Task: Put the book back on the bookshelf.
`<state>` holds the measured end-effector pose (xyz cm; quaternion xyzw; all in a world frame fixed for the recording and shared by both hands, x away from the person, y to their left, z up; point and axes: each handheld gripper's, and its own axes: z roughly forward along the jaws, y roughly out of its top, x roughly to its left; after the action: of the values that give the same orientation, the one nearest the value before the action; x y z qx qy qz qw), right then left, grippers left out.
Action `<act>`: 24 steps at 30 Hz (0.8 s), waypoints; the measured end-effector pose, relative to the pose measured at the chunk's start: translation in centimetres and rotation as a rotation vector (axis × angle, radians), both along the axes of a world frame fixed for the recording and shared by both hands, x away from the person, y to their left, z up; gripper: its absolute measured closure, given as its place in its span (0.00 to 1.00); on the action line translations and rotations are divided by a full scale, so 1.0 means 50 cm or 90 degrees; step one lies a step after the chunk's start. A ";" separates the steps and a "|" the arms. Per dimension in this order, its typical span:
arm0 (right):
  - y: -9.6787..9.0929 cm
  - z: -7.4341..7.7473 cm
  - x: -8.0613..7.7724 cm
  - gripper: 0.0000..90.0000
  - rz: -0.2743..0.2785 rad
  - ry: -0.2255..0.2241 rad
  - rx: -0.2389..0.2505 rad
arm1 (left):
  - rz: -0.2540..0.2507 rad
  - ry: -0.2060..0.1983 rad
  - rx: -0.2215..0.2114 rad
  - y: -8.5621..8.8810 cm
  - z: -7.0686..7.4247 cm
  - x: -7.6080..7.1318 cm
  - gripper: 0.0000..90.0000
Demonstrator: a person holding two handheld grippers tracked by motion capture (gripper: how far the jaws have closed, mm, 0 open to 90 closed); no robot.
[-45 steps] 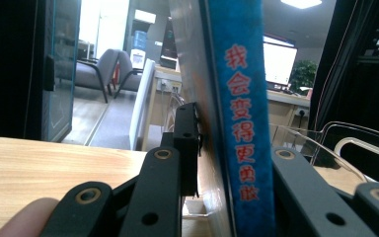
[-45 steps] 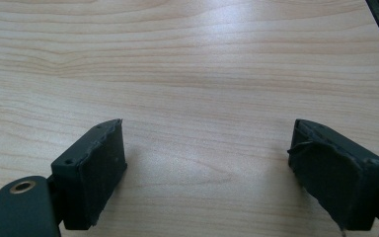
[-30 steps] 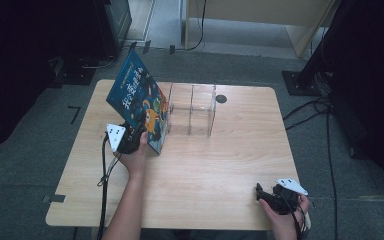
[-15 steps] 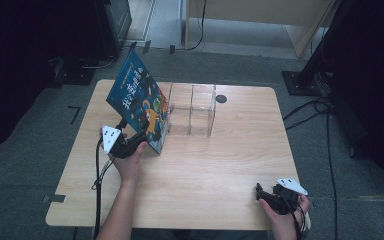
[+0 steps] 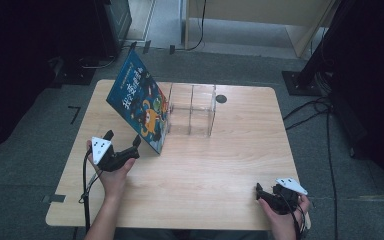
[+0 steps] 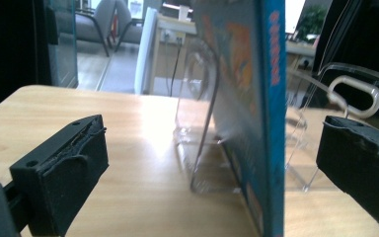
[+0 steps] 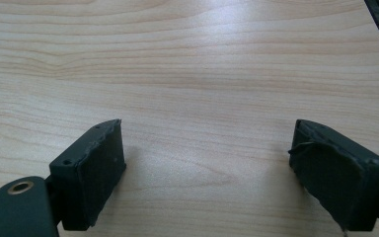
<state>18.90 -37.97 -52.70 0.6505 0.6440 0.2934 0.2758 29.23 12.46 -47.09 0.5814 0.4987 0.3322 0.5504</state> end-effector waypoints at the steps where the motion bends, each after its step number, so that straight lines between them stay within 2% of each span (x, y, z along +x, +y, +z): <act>1: 0.000 0.000 0.000 0.14 0.000 0.000 0.000 | -0.001 0.005 0.003 0.005 -0.003 -0.004 0.00; 8: 0.000 0.000 0.000 0.14 0.001 0.000 0.000 | 0.020 0.045 0.013 0.044 -0.016 -0.032 0.00; 12: 0.000 0.000 -0.001 0.14 0.002 0.000 -0.001 | 0.024 0.069 0.040 0.064 -0.024 -0.051 0.00; 19: -0.001 0.000 -0.002 0.14 0.001 0.000 -0.001 | 0.022 0.114 0.066 0.096 -0.042 -0.079 0.00; 24: -0.002 0.000 -0.004 0.14 0.001 0.001 -0.001 | 0.032 0.118 0.105 0.111 -0.052 -0.100 0.00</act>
<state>18.71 -38.05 -52.69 0.6502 0.6447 0.2928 0.2755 24.24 17.99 -49.68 0.6404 0.5329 0.3302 0.4438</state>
